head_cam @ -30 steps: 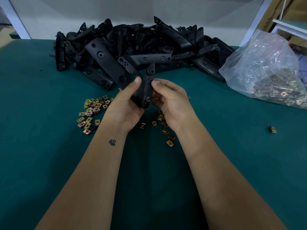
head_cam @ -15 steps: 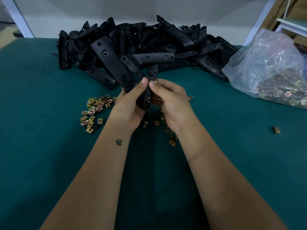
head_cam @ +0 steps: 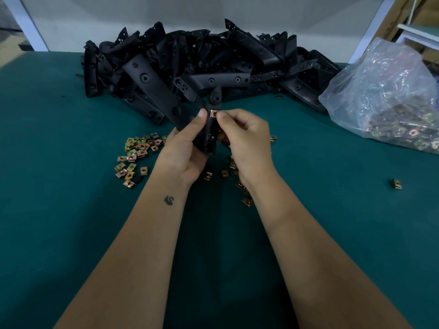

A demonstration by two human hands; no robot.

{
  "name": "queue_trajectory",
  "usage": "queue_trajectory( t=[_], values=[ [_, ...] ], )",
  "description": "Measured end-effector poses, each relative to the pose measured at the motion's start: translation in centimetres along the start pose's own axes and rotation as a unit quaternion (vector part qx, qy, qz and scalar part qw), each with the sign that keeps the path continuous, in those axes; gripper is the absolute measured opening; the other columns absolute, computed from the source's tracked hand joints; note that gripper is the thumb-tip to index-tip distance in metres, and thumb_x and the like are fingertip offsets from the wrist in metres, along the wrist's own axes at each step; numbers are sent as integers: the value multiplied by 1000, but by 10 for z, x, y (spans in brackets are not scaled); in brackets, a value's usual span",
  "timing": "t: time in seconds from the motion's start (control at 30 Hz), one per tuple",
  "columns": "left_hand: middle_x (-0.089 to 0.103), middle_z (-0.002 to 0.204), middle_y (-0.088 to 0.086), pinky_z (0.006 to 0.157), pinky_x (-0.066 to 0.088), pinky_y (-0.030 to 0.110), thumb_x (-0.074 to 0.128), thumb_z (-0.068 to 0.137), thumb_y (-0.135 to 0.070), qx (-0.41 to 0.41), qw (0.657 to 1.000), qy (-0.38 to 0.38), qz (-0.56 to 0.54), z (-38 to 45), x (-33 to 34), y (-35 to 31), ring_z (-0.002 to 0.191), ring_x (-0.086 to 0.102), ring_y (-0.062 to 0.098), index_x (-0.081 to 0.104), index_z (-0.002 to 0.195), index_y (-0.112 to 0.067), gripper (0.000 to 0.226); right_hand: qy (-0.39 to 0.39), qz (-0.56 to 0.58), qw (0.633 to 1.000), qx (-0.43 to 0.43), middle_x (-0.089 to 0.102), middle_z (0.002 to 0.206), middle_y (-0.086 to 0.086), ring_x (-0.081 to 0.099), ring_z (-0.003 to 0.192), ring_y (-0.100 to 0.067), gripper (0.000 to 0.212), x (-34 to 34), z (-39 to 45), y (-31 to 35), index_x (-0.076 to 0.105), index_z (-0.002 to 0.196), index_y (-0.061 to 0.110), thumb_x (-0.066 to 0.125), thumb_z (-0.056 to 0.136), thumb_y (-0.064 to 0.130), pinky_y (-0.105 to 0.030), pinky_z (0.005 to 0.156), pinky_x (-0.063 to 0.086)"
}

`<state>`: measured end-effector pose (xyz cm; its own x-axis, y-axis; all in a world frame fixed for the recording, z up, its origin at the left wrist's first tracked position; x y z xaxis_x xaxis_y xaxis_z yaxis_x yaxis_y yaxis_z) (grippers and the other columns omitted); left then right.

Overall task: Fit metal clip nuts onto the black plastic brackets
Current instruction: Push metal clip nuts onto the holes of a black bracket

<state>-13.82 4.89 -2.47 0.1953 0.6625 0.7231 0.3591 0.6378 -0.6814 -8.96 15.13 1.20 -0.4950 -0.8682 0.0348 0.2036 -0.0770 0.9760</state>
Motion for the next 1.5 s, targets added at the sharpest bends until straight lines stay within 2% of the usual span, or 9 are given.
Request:
queue_trajectory(
  t=[0.1,0.23,0.33,0.43,0.53,0.73,1.13,1.4,1.5],
  values=[
    [75,91,6,70,57,25,70,81,-21,5,1000,-14,-14,0,-3,-4,81,72,15,70,98,-7,22,4,18,1000,9,70,73,9,62,68,-2,17,-3,1,2,74,88,18,59,95,14,-14,63,49],
    [73,75,4,70,53,24,66,91,-21,7,983,-74,-166,3,-17,-8,76,62,14,66,93,-8,13,-31,4,999,37,70,79,2,60,68,-8,23,-30,10,1,73,92,21,51,98,21,-20,66,47],
    [69,71,6,67,52,25,69,91,-20,15,961,-77,-264,4,-23,-13,73,56,15,66,89,-6,15,-73,-110,989,65,67,74,-1,55,67,-10,21,-53,16,-7,73,85,14,55,94,22,-26,66,45],
    [69,69,6,63,52,26,70,90,-20,16,956,-76,-285,4,-24,-14,69,57,15,65,88,-5,16,-45,-320,946,25,67,76,-13,52,64,-19,25,-55,19,-9,69,78,5,59,90,25,-31,61,43],
    [70,70,6,63,53,26,71,88,-20,12,958,-81,-276,4,-24,-13,68,58,15,65,88,-6,15,26,-474,880,-1,68,77,1,59,75,-20,22,-38,15,-10,71,80,18,63,88,38,-33,61,48],
    [71,74,5,63,53,26,71,88,-18,6,960,-79,-267,5,-22,-10,73,59,15,67,89,-7,12,59,-595,797,-82,64,97,1,58,91,-23,17,-19,11,-8,72,97,23,63,90,35,-29,65,36],
    [72,78,6,73,51,25,69,89,-17,-2,965,-74,-250,4,-19,-7,73,63,15,68,85,-7,11,26,-534,845,-17,62,89,7,55,81,-18,16,-31,15,-18,71,99,30,59,90,24,-26,57,37],
    [71,76,6,75,50,24,70,87,-16,-9,969,-69,-238,2,-15,-2,75,61,15,67,85,-8,9,25,-535,843,-52,62,107,-3,58,100,-26,23,-22,16,-21,72,111,30,60,93,40,-37,88,48],
    [70,75,6,74,50,24,70,88,-16,-13,971,-71,-227,2,-15,1,75,61,14,66,87,-8,9,11,-524,849,-68,56,98,1,57,97,-23,18,-21,16,-18,73,105,29,60,94,31,-34,81,47]
  ],
)
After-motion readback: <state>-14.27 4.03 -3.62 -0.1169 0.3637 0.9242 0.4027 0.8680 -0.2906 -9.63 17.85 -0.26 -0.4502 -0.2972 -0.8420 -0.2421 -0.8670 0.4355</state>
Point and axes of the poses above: each hand's wrist, its own z-axis towards the middle knuckle, its own x-axis out of the palm, y = z × x, the point moved 7 cm from there along z, towards the middle knuckle
